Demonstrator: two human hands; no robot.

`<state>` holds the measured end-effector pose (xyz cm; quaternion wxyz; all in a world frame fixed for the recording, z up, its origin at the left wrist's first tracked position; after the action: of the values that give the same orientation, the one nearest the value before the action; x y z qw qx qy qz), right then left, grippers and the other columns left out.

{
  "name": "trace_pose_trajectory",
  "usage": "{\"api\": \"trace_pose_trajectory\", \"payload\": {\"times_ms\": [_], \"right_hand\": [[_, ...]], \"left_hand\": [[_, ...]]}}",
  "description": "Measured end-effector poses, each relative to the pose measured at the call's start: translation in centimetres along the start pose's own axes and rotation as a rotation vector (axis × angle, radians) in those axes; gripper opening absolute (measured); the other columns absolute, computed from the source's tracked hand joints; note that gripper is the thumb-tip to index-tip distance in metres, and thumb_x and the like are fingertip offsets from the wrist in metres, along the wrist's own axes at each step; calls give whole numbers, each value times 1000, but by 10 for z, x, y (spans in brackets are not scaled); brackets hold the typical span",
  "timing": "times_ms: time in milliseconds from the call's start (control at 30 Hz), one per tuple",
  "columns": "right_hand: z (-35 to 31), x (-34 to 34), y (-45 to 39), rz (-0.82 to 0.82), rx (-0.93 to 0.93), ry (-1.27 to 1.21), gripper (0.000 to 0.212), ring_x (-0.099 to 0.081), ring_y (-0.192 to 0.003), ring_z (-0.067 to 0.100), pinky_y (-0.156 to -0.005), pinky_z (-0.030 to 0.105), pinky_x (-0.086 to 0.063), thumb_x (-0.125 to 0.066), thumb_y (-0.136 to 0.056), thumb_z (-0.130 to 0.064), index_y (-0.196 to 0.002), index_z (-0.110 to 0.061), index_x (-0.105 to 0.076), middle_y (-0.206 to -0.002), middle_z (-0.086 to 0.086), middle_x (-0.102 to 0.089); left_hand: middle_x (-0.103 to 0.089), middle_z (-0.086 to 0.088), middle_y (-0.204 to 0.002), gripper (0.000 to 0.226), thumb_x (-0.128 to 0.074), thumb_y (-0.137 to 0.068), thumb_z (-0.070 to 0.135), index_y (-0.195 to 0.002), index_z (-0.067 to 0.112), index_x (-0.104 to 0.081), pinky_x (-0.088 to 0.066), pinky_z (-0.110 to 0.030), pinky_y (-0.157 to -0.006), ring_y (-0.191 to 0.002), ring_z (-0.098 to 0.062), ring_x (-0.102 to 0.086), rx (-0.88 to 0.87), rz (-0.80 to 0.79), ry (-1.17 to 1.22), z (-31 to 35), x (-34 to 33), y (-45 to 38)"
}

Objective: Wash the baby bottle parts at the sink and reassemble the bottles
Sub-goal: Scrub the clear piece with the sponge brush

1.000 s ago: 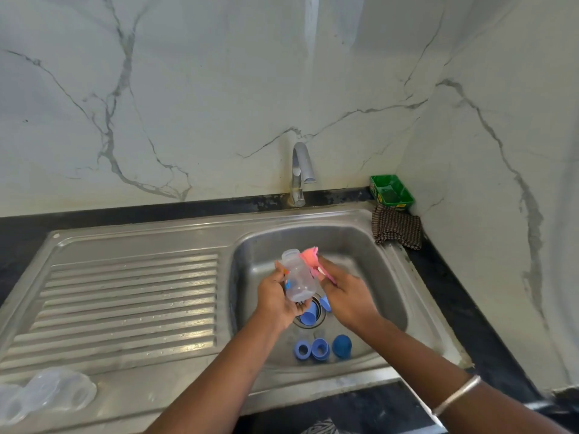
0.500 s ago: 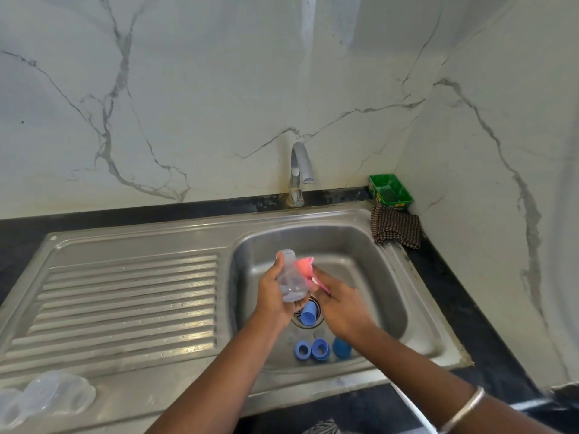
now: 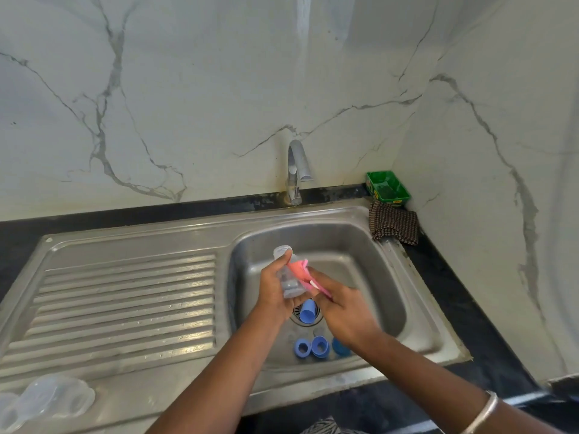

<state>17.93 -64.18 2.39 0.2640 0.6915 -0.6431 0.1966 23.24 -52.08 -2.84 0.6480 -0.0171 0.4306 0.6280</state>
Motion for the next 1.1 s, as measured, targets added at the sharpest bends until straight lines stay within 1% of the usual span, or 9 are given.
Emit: {"api": "trace_pose_trajectory", "payload": {"times_ms": [100,200,333,567,700,767,867,933,1100], "right_hand": [[16,-2,0,5,-61,-11,46,-67,-96,11,-80,29,-55,-45,-98,-42,-117,-83,-38,-110,-4,-71],[23,3,-11,30,-142,-87,34,-65,-90,6,-78,27,-50,-44,-97,-52,-108,-84,-41,-104,-8,-70],[20,8,-25,14,-191,-188,35,-63,-105,-1,-89,20,-47,-49,-97,-50,-129,-63,-50,-124,-17,-67],[-4,2,-7,-39,-75,-165,40,-67,-95,4,-81,20,-53,-46,-99,-42,-126,-72,-45,-112,-21,-71],[2,-4,10,-40,-51,-183,35,-59,-91,-17,-76,5,-44,-49,-101,-46,-122,-74,-47,-109,-40,-64],[11,-6,10,-29,-108,-208,33,-60,-87,-15,-78,11,-47,-50,-100,-48,-116,-77,-49,-99,-38,-66],[18,-2,-1,29,-171,-236,46,-58,-79,-22,-68,0,-41,-52,-100,-40,-96,-85,-46,-84,-42,-64],[17,0,-9,45,-190,-285,38,-54,-83,-29,-68,-6,-37,-54,-100,-37,-110,-73,-53,-96,-39,-63],[9,-5,-27,-19,-179,-300,38,-62,-109,-1,-86,8,-46,-50,-101,-35,-136,-49,-54,-124,-17,-66]], "left_hand": [[-71,-14,-84,42,-64,-85,45,-91,5,-76,-58,-42,-71,-70,-28,-69,21,-37,-16,-9,0,1],[-73,-15,-97,48,-57,-88,50,-110,9,-72,-49,-51,-90,-89,-33,-68,40,-9,-37,-17,-1,8],[-70,-16,-109,48,-55,-90,43,-124,10,-64,-48,-47,-87,-95,-33,-65,84,42,35,-20,-8,15],[-66,-7,-69,38,-70,-81,48,-84,11,-73,-48,-29,-59,-59,-20,-56,26,52,16,-1,-8,5],[-71,-10,-74,45,-72,-82,50,-95,8,-66,-54,-32,-57,-59,-23,-66,23,124,-26,5,5,-1],[-74,-10,-82,47,-66,-86,55,-102,11,-65,-58,-37,-67,-67,-26,-71,34,155,-73,2,9,0],[-74,-13,-90,52,-52,-92,61,-109,14,-66,-51,-44,-82,-82,-31,-68,68,191,-96,-7,10,4],[-72,-16,-100,55,-44,-96,59,-116,12,-64,-49,-43,-79,-90,-33,-66,95,201,-83,-10,10,8],[-71,-9,-79,47,-62,-81,61,-86,15,-72,-46,-34,-69,-68,-22,-65,88,193,-15,-8,2,11]]}}
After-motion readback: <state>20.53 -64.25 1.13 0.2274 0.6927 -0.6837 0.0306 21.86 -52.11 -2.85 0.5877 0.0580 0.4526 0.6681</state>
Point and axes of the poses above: each hand's wrist, its own y-axis away from the middle knuckle, its own x-axis out of the back of the hand, z = x × y, the point moved 7 cm from there along -y, towards the middle knuckle
